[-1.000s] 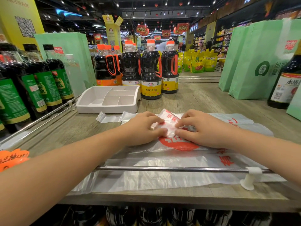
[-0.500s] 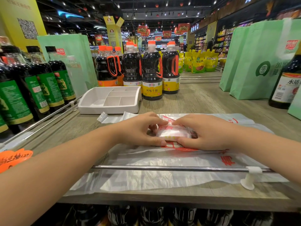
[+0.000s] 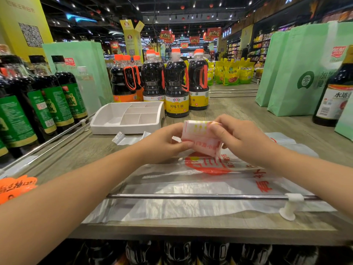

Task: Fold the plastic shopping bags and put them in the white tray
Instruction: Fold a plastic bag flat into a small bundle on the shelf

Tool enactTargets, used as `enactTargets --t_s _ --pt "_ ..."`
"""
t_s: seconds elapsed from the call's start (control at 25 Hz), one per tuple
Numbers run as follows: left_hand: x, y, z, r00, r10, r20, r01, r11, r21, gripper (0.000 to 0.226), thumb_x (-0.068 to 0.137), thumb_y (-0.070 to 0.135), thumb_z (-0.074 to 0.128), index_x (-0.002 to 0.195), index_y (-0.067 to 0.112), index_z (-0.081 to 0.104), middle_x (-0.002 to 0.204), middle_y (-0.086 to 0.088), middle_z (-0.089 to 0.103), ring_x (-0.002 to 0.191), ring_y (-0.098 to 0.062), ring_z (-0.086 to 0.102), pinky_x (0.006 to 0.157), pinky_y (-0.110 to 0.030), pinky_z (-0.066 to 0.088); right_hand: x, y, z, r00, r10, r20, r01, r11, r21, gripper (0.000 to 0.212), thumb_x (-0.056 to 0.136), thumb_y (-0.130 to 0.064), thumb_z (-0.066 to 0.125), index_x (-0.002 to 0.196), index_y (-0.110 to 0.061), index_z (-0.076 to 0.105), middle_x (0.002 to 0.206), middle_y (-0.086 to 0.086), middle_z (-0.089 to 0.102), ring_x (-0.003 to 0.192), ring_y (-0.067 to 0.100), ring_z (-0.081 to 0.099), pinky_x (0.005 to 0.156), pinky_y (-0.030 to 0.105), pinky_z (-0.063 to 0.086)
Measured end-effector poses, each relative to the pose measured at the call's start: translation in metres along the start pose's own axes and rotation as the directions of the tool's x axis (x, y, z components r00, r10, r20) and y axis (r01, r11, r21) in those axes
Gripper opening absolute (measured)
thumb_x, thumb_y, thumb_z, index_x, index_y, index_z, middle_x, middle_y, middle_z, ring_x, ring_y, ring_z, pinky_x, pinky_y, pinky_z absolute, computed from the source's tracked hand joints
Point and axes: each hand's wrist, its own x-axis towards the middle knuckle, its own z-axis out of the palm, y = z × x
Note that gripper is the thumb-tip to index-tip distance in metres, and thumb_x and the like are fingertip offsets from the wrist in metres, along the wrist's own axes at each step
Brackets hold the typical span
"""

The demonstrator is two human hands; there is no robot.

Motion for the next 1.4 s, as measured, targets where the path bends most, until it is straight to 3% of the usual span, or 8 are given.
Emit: enactTargets --t_s 0.2,0.32,0.48,0.64,0.8,1.0,1.16,1.4 --pt "0.001 -0.007 0.001 0.991 -0.104 0.081 0.111 0.990 -0.088 0.035 0.093 0.029 0.068 0.126 0.023 0.058 0.116 0.013 0.070 0.110 0.000 0.064 0.100 -0.028 0.052 0.002 -0.002 -0.001 0.975 0.197 0.106 -0.220 0.930 0.294 0.021 0.102 -0.042 0.046 0.102 -0.026 0.060 0.089 -0.001 0.070 0.064 0.006 0.068 0.050 0.014 0.047" --pt "0.003 -0.010 0.003 0.991 -0.118 0.066 0.124 0.986 -0.108 0.033 0.095 0.029 0.064 0.127 0.023 0.057 0.113 0.013 0.071 0.106 0.001 0.065 0.092 -0.023 0.052 0.003 0.001 0.002 0.975 0.171 0.141 -0.201 0.950 0.238 0.032 0.090 -0.058 0.058 0.114 -0.038 0.056 0.096 -0.011 0.072 0.078 0.009 0.072 0.065 0.029 0.059" --pt "0.003 -0.009 0.007 0.986 -0.143 0.083 0.154 0.976 -0.153 0.035 0.093 0.025 0.067 0.126 0.022 0.055 0.113 0.008 0.072 0.104 -0.004 0.068 0.090 -0.024 0.054 0.007 0.007 0.007 0.977 0.206 0.056 -0.212 0.914 0.345 0.022 0.093 -0.032 0.067 0.113 -0.033 0.057 0.084 -0.002 0.071 0.073 0.017 0.073 0.064 0.042 0.062" --pt "0.001 -0.004 0.005 0.986 -0.163 0.040 0.166 0.985 -0.056 0.026 0.094 0.030 0.066 0.119 0.027 0.058 0.102 0.017 0.071 0.084 0.011 0.065 0.077 -0.012 0.047 0.008 0.007 0.007 0.950 0.302 0.084 -0.310 0.869 0.384 0.019 0.093 -0.025 0.069 0.110 -0.025 0.059 0.080 0.003 0.069 0.065 0.015 0.070 0.055 0.034 0.059" --pt "-0.003 0.007 0.000 0.974 -0.185 0.135 0.194 0.979 -0.059 0.031 0.095 0.034 0.064 0.124 0.024 0.061 0.105 0.019 0.070 0.089 0.009 0.064 0.075 -0.007 0.044 0.008 0.008 0.008 0.934 0.348 0.083 -0.356 0.880 0.315 0.019 0.089 -0.028 0.073 0.104 -0.020 0.064 0.091 0.001 0.071 0.067 0.012 0.069 0.056 0.033 0.060" --pt "-0.002 0.011 0.000 0.937 -0.317 0.148 0.321 0.947 -0.009 0.035 0.092 0.058 0.055 0.089 0.026 0.069 0.056 0.020 0.053 0.050 0.000 0.047 0.049 -0.013 0.034 0.006 0.006 0.003 0.924 0.350 0.156 -0.375 0.909 0.181 0.035 0.087 -0.041 0.073 0.118 -0.043 0.058 0.102 -0.005 0.068 0.074 0.014 0.065 0.062 0.028 0.052" --pt "-0.003 0.012 0.000 0.937 -0.330 0.113 0.339 0.939 -0.063 0.037 0.091 0.054 0.060 0.105 0.020 0.063 0.074 0.010 0.068 0.061 -0.007 0.061 0.058 -0.023 0.048 0.002 0.003 0.002 0.925 0.304 0.227 -0.342 0.928 0.149 0.038 0.090 -0.040 0.066 0.123 -0.054 0.053 0.101 -0.006 0.070 0.070 0.009 0.066 0.064 0.026 0.051" --pt "-0.005 0.011 -0.002 0.939 -0.342 0.035 0.342 0.940 0.018 0.034 0.087 0.047 0.070 0.110 0.023 0.064 0.106 -0.001 0.068 0.068 -0.011 0.067 0.061 -0.026 0.055 -0.002 0.003 0.002 0.928 0.278 0.249 -0.225 0.949 -0.221 0.040 0.086 -0.062 0.060 0.114 -0.034 0.057 0.090 -0.013 0.064 0.076 0.001 0.058 0.068 0.026 0.047"
